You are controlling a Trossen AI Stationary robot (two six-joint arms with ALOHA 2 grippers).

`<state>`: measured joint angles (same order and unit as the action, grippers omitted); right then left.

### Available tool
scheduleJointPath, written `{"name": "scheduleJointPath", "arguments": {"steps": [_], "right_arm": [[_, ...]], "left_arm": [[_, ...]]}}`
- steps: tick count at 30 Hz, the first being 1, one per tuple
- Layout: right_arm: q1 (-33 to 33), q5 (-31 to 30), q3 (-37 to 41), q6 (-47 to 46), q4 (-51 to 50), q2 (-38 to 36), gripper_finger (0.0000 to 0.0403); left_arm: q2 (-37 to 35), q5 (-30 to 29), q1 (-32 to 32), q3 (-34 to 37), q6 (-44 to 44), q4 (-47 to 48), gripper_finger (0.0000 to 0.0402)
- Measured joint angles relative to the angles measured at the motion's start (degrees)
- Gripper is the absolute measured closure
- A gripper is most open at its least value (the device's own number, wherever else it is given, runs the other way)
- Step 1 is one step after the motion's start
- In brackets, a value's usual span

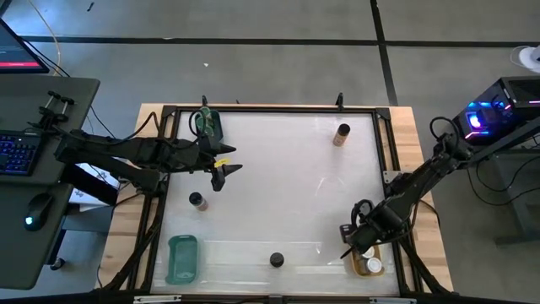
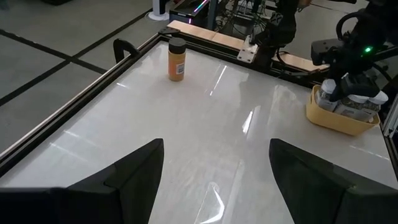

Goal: Sort spices by type
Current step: Put the white seasoning bottle into the yellow bin, then put the middle left black seasoning bottle into the green bin

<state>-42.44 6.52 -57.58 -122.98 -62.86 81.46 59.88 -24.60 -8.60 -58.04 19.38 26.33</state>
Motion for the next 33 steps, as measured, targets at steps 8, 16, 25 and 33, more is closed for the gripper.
{"name": "scheduleJointPath", "arguments": {"steps": [8,16,25,33], "right_arm": [[-0.09,1.58,-0.10,0.45,0.85,-0.93,0.0139],[-0.09,0.88,-5.42,3.03,-4.48,-1.22,0.0134],[-0.06,-0.48,-13.31,4.96,-14.94,-1.24,0.0134],[2.52,-26.73,-14.05,1.99,-3.44,-1.22,0.0133]], "left_arm": [[0.00,0.00,0.00,0.00,0.04,-0.02,0.0124],[0.00,0.32,0.00,0.00,0.02,-0.02,0.0124],[0.00,0.39,0.00,0.00,0.00,0.00,0.0124],[-0.26,8.93,-0.26,0.00,0.02,-0.02,0.0124]]}}
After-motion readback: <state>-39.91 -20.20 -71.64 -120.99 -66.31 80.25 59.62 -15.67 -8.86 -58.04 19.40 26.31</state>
